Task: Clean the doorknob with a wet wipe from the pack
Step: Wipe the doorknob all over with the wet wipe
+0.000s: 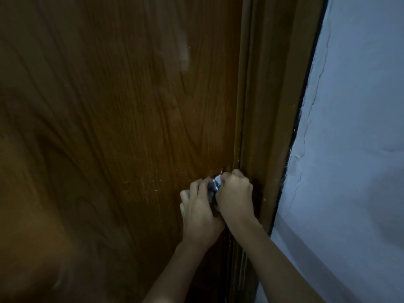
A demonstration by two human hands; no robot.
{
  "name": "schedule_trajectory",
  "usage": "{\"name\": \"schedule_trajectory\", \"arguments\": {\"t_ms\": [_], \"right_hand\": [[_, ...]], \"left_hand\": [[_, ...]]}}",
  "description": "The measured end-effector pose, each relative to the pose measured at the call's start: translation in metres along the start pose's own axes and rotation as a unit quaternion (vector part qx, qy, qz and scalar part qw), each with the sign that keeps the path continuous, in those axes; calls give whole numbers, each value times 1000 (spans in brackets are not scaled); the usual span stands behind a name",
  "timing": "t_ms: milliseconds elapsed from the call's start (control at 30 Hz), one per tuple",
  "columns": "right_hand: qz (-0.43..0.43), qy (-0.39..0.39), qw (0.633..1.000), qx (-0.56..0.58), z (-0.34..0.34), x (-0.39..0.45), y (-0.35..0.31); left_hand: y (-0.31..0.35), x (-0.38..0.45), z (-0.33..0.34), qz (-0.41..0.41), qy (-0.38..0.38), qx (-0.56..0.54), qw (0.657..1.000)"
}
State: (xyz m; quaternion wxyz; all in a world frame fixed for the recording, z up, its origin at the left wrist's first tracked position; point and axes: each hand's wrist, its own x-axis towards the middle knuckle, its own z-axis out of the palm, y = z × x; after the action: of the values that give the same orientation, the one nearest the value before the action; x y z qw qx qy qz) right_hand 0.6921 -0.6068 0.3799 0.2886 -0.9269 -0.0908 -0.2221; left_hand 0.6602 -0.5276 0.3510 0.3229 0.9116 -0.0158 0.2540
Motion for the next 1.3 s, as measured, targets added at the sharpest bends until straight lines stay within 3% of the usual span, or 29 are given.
{"name": "schedule_trajectory", "arguments": {"t_ms": [133, 300, 400, 533, 667, 900, 1167, 1300], "right_hand": [[-44, -12, 999, 11, 3, -11, 10], [18, -42, 985, 165, 2, -25, 22], [-14, -26, 984, 176, 4, -25, 25], [30, -27, 971, 236, 4, -25, 26], [-1, -9, 972, 234, 8, -31, 23], [85, 41, 947, 305, 25, -41, 13], [185, 19, 860, 476, 26, -43, 0], [243, 2, 769, 591, 20, -34, -4]], "left_hand": [[-1, 0, 1, 0, 4, -5, 1000], [-1, 0, 4, 4, 13, -6, 1000], [-1, 1, 4, 3, 14, -11, 1000], [-2, 1, 4, 2, 9, -6, 1000], [-2, 1, 4, 7, 8, -4, 1000], [-3, 2, -3, 21, -10, 22, 999], [-1, 9, -15, 88, -45, 69, 993], [-2, 9, -13, 88, -57, 71, 992]]}}
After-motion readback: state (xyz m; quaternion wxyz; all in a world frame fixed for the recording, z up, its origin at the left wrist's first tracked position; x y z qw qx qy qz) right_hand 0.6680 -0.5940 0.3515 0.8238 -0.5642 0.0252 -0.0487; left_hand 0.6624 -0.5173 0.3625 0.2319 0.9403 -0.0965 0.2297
